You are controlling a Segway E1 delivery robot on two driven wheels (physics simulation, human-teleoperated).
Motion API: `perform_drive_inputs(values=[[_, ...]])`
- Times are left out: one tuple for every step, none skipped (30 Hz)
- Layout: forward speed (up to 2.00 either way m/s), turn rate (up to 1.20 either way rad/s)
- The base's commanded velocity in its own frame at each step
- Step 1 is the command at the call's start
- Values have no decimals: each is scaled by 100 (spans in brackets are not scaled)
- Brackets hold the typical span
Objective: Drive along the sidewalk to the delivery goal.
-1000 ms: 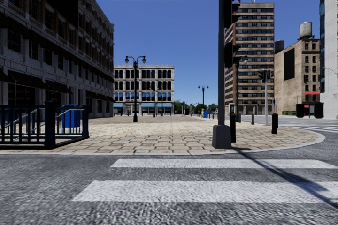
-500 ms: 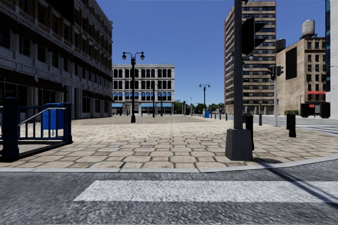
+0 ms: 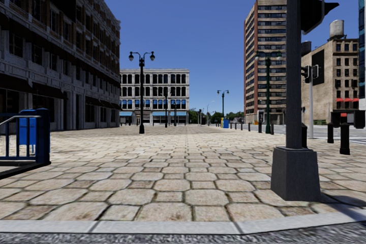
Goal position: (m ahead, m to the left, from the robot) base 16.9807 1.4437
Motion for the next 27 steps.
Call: perform_drive_inputs(values=[[200, 0], [200, 0], [200, 0], [199, 0], [199, 0], [191, 0], [182, 0], [178, 0], [169, 0], [169, 0], [163, 0], [157, 0], [155, 0], [155, 0], [154, 0], [154, 0], [152, 0], [152, 0], [148, 0], [145, 0], [144, 0], [144, 0], [144, 0], [142, 0], [141, 0], [141, 0], [141, 0]])
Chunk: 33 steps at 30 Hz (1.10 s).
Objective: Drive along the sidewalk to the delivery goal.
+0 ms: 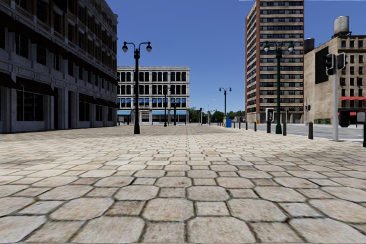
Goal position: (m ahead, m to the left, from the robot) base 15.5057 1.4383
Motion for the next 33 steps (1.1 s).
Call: perform_drive_inputs(values=[[141, 0], [141, 0], [141, 0], [141, 0], [141, 0], [141, 0], [141, 0], [141, 0], [141, 0], [141, 0], [141, 0], [141, 0], [141, 0], [141, 0], [141, 0], [141, 0], [141, 0], [141, 0], [141, 0], [141, 0], [141, 0], [141, 0], [141, 0], [141, 0], [141, 0], [141, 0], [141, 0], [145, 0], [155, 0], [181, 0], [195, 0], [195, 0], [200, 25]])
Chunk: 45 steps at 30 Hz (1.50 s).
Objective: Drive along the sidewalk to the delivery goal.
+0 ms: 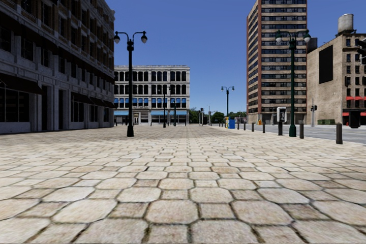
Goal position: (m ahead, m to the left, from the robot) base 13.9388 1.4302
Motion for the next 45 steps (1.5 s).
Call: perform_drive_inputs(values=[[200, 27], [200, 27], [200, 28], [200, 28], [200, 28], [200, 28], [200, 28], [200, 28], [200, 30], [200, 30], [200, 31], [200, 31], [200, 33], [200, 34], [200, 34], [200, 35], [200, 35], [200, 35], [200, 35], [200, 35], [200, 35], [200, 35], [200, 35], [200, 35], [200, 35], [200, 35], [200, 35], [200, 35], [200, 13], [200, 13], [200, 4], [200, 0], [200, 0], [200, 0], [200, 0], [200, 0], [200, 0], [200, 0], [200, 0], [200, 0], [200, 0], [200, 0], [200, 0], [200, 0], [200, 0]])
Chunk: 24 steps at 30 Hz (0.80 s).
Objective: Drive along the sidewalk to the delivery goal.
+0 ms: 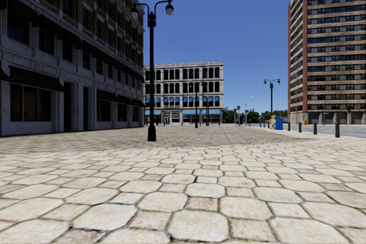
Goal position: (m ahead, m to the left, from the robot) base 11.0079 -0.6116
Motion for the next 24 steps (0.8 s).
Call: perform_drive_inputs(values=[[200, 0], [200, 0], [200, 0], [200, 0], [200, 0], [200, 0], [200, 0], [200, 0], [200, 0], [200, 0], [200, 0], [200, 0], [200, 0], [200, 0], [200, 0], [200, 0], [200, 0], [200, 0], [200, 0], [200, 0], [200, 0], [200, 0], [200, 0], [200, 0]])
